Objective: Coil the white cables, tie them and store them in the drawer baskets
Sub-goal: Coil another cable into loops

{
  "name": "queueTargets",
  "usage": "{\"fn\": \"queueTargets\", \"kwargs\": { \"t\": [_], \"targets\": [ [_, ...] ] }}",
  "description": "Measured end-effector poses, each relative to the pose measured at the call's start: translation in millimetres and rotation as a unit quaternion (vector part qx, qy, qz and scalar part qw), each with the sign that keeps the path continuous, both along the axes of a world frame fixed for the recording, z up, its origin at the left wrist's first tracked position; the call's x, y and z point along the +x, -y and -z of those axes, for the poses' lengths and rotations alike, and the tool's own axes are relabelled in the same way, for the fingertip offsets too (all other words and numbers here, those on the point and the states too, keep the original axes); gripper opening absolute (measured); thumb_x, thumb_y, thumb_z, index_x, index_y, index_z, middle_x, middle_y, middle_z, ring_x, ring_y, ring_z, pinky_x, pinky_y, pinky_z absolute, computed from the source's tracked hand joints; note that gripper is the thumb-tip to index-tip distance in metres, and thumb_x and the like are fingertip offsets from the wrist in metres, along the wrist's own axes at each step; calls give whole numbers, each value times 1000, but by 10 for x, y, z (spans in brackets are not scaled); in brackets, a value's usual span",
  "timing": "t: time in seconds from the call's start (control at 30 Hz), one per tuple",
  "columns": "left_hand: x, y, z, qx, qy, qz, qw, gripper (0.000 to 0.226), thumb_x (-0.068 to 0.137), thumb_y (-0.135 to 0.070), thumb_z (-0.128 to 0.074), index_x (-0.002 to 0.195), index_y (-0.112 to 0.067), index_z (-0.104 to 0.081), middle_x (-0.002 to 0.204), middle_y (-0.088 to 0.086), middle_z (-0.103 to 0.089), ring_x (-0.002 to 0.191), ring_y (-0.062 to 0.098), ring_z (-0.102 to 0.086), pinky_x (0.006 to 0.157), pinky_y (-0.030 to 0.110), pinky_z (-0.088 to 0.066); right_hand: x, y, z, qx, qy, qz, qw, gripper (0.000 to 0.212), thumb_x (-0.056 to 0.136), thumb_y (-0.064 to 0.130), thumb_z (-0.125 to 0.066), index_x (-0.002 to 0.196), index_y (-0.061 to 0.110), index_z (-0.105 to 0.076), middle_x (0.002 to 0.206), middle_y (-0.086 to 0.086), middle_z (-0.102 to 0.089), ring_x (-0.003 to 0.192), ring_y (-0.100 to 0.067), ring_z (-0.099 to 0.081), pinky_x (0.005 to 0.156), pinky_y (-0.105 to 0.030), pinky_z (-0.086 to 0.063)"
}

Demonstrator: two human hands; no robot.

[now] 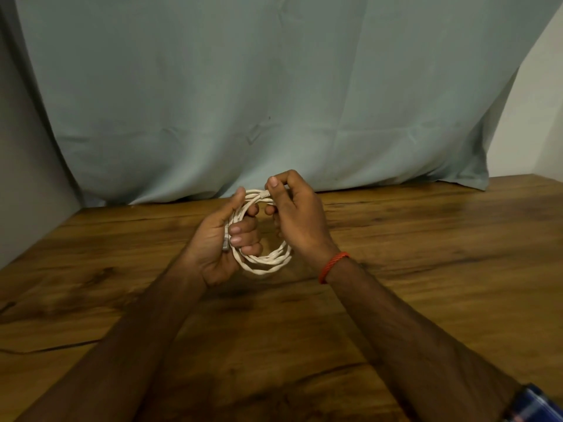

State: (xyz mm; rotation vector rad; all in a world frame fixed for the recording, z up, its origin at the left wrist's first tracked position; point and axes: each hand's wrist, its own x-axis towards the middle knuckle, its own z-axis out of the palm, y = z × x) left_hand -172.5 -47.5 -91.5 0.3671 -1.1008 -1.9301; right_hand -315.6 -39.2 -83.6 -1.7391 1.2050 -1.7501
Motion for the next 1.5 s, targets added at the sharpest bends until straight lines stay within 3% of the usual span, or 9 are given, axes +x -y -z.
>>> {"fn": "queueTargets", "kwargs": {
  "t": [0.07,0.23,0.57,0.67,0.77,0.9,1.07,1.27,1.5],
  "targets": [
    [-13,-19,-12,-7,20,-46,999,37,94,-45,-50,75,-14,-52,43,-7,-34,34,6,-36,40,21,-37,3,-12,-15,8,7,-11,1000,23,104,30,-52,99,9,-60,72,-1,-63,47,3,-55,49,-17,-39],
    [-57,-44,30,-39,55,-116,991,37,90,-46,-55,72,-14,-51,55,3,-45,51,20,-52,54,29,-49,18,-32,-23,18,22,-3,1000,25,102,34,-55,94,11,-57,72,-2,-65,50,3,-57,51,-24,-39],
    [-28,-73,-7,-92,39,-125,987,26,93,-30,-54,77,-11,-52,52,-4,-35,35,6,-36,39,21,-38,22,-73,-76,26,71,-46,996,23,98,34,-61,105,12,-57,71,-11,-66,52,-3,-58,46,-23,-42],
    [-3,-20,-25,-65,-17,-134,989,28,94,-34,-51,78,-11,-49,48,-6,-32,29,3,-28,35,16,-30,-11,-79,-117,133,141,-123,973,36,94,35,-67,118,9,-59,84,-16,-70,59,-15,-63,52,-27,-53],
    [62,43,-49,-33,-62,-115,991,31,96,-37,-48,75,-14,-45,44,-7,-31,27,4,-28,33,16,-29,-2,-87,-102,261,168,-181,933,41,92,45,-66,106,6,-69,81,-14,-72,60,-20,-67,62,-31,-56],
    [39,39,-58,33,-84,-141,986,37,97,-40,-48,69,-17,-42,40,-8,-29,26,4,-26,31,16,-26,45,-40,-40,277,272,-217,895,41,91,43,-68,103,4,-71,69,-6,-65,56,-18,-63,57,-27,-56],
    [-74,7,-61,69,-85,-222,969,43,105,-38,-44,68,-16,-40,40,-7,-28,27,6,-27,32,15,-33,161,-20,23,258,354,-181,881,18,97,25,-65,85,10,-64,62,-1,-57,42,-10,-52,44,-21,-45],
    [-180,-34,15,78,-63,-213,972,44,98,-41,-54,63,-16,-43,40,-6,-29,32,10,-36,38,20,-38,169,5,0,261,384,-108,879,40,85,63,-65,78,24,-61,62,5,-43,36,-7,-42,52,-28,-38],
    [-262,-75,64,47,-45,-261,963,46,74,-56,-65,71,-14,-46,44,-3,-35,35,10,-43,38,21,-43,251,-51,17,206,390,-50,896,29,99,36,-57,80,15,-63,72,-5,-41,45,-13,-31,48,-29,-32]
  ]
}}
